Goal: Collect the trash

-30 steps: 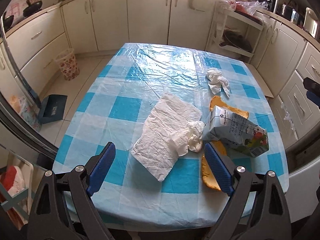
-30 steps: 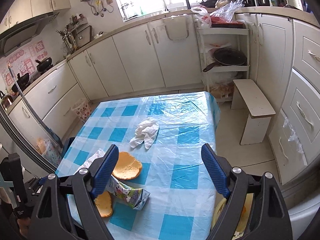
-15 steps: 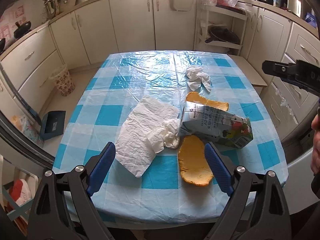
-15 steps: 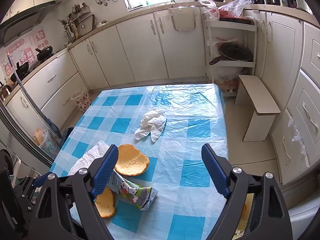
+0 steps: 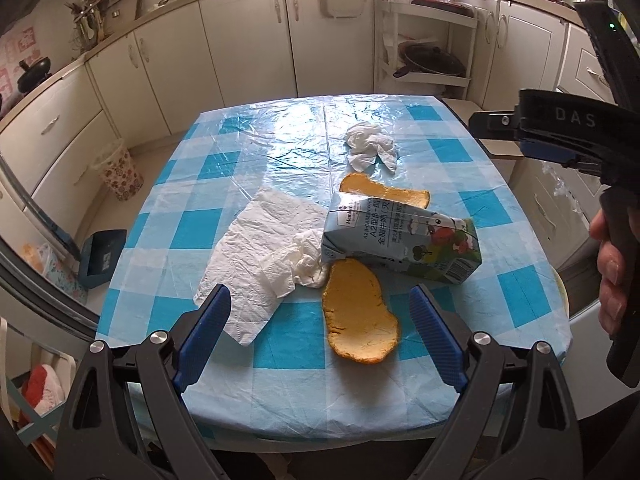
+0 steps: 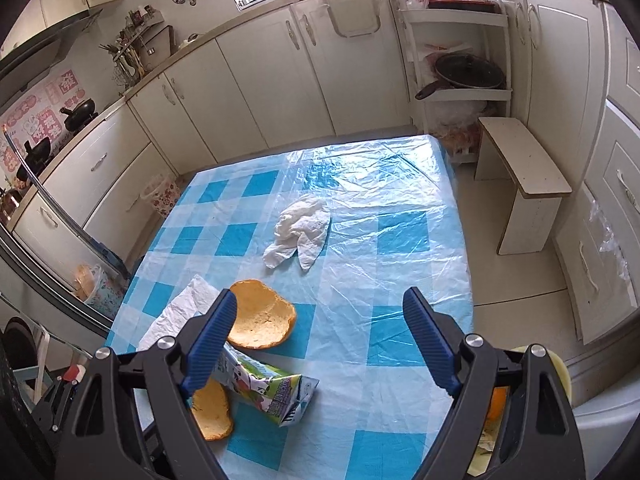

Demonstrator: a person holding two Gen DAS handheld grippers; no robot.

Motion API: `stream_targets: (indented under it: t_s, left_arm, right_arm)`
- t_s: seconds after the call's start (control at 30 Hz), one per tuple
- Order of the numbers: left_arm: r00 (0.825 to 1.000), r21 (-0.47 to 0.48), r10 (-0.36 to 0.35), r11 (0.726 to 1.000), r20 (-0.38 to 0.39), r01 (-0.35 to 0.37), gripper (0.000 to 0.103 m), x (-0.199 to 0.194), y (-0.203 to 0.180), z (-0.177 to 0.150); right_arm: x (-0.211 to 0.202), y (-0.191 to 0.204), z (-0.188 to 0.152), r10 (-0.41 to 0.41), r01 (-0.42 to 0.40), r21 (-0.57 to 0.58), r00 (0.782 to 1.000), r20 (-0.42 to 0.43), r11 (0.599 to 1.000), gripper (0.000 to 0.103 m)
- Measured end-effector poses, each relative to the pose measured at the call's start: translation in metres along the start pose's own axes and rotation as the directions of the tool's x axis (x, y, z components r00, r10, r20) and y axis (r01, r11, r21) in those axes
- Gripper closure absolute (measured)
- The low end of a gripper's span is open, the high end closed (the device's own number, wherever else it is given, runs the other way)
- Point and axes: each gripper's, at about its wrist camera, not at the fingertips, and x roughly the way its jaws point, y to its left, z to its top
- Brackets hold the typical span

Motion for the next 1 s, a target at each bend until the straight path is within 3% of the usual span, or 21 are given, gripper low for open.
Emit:
stream_targets:
  t_s: [0.27, 0.53, 1.0]
  left_arm:
    - [0.998, 0.030, 0.040, 0.999, 0.040, -0.041, 0.016, -0.015, -0.018, -0.010]
    - [0.997, 0.023, 0.072, 0.997, 0.020, -0.072, 0.015, -0.013, -0.018, -0.022]
    - [0.998, 0.043, 0.067, 0.997, 0.017, -0.068, 0.015, -0.010, -0.025, -0.025]
  right_arm:
    - [0.009, -0.005, -0.003, 0.019, -0.018, 0.033, 0.999, -0.046, 0.999, 0.021]
    - [0.018, -0.011, -0.006, 0.033, -0.029, 0.050, 0.996, -0.077, 0.998, 0.021]
    - [0.029, -0.008, -0.008, 0.042, -0.039, 0.036, 0.993, -0.106, 0.999, 0.021]
